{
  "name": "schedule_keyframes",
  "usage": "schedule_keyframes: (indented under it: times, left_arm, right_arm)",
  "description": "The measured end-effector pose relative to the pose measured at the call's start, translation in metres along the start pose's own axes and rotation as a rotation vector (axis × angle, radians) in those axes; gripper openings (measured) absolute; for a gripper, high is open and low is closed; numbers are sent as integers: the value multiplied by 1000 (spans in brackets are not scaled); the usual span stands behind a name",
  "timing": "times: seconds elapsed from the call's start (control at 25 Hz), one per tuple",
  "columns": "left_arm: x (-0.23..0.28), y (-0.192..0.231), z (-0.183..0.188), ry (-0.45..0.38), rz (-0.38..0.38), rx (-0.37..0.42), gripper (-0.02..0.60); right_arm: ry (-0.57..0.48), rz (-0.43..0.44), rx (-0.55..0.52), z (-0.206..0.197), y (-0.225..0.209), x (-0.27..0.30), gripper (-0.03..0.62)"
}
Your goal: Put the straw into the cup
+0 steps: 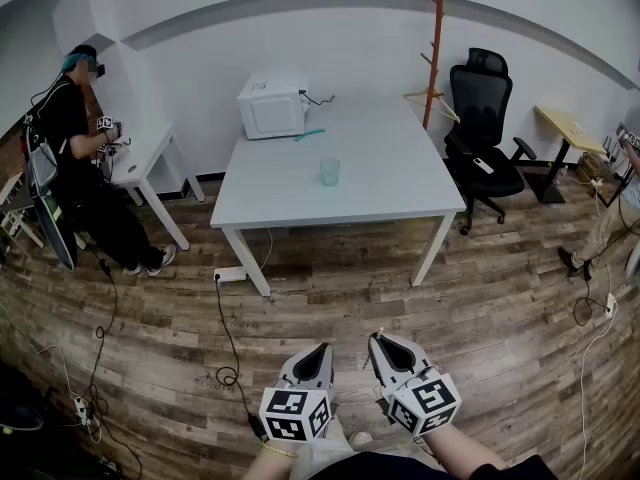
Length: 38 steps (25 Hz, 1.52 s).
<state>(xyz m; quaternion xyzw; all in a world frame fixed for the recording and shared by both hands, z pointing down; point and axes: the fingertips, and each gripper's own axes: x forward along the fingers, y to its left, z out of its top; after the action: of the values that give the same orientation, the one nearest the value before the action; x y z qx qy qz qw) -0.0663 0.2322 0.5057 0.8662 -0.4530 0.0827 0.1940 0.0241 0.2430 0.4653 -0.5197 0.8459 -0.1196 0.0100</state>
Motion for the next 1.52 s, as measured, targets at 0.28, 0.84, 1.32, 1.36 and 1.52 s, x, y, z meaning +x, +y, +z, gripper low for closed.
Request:
schedule_keyframes:
  times: [0.28,0.84,1.32,1.36,1.52]
  left_arm:
    - [-22,-28,2,-18,-10,1,18]
    - [-27,-48,6,-21,-31,27,18]
    - [-31,-62,0,-27,-29,35,18]
    - [-31,-62,0,-28,-28,36,18]
    - [-27,-60,5,-34,-28,32,18]
  right_arm:
    - [-23,21,-36,14,14,-29,35]
    - [-54,43,9,20,21,-41,35]
    - [-81,39,22,25,16,-58,35]
    - [-81,40,22,25,16,-59,35]
    - [-83,32,27,26,12,-56,35]
